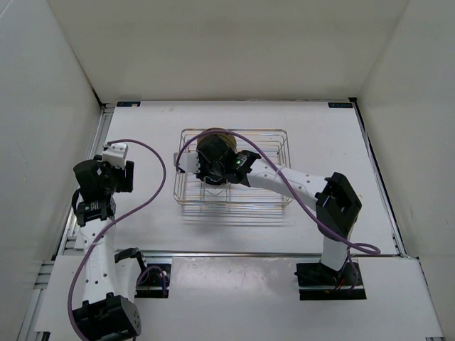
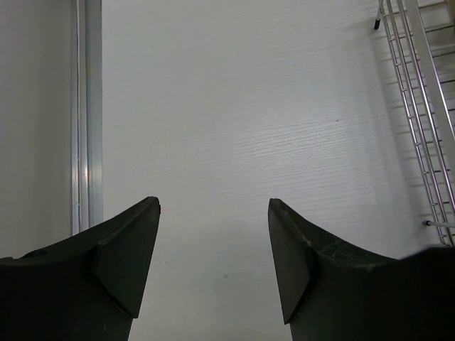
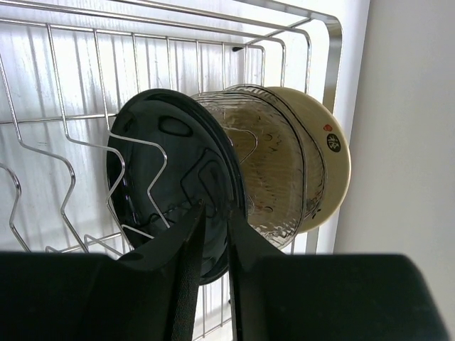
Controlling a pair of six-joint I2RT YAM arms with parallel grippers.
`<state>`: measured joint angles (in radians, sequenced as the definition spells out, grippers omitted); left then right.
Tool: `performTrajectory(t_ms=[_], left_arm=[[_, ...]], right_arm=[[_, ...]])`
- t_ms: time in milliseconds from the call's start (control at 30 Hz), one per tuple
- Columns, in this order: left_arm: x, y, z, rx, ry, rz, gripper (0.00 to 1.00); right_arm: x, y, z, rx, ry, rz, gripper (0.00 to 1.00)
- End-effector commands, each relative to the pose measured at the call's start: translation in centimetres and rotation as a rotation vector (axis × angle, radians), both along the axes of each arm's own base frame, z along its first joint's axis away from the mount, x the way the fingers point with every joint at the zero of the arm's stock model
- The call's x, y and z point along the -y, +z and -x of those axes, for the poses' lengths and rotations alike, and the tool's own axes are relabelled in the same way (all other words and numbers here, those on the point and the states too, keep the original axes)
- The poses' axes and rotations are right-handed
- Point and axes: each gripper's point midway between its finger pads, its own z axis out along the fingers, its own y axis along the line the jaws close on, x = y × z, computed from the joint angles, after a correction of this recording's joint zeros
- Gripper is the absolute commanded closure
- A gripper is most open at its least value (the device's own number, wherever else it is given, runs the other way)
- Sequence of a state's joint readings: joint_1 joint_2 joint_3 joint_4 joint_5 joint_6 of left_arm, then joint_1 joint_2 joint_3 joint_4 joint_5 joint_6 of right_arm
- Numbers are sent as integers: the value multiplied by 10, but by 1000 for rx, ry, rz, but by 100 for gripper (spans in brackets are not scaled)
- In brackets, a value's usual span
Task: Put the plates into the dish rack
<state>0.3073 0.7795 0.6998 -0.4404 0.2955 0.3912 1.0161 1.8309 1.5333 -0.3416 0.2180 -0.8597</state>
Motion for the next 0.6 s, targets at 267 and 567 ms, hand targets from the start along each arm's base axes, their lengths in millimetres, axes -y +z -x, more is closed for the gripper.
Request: performTrajectory(t_ms=[267, 567], left_arm=[[-7, 7, 4, 39, 25, -1, 27], [-3, 8, 4, 48, 5, 44, 24]], right_arm=[[3, 65, -20, 179, -64, -73, 70], [139, 239, -120, 739, -453, -151, 0]])
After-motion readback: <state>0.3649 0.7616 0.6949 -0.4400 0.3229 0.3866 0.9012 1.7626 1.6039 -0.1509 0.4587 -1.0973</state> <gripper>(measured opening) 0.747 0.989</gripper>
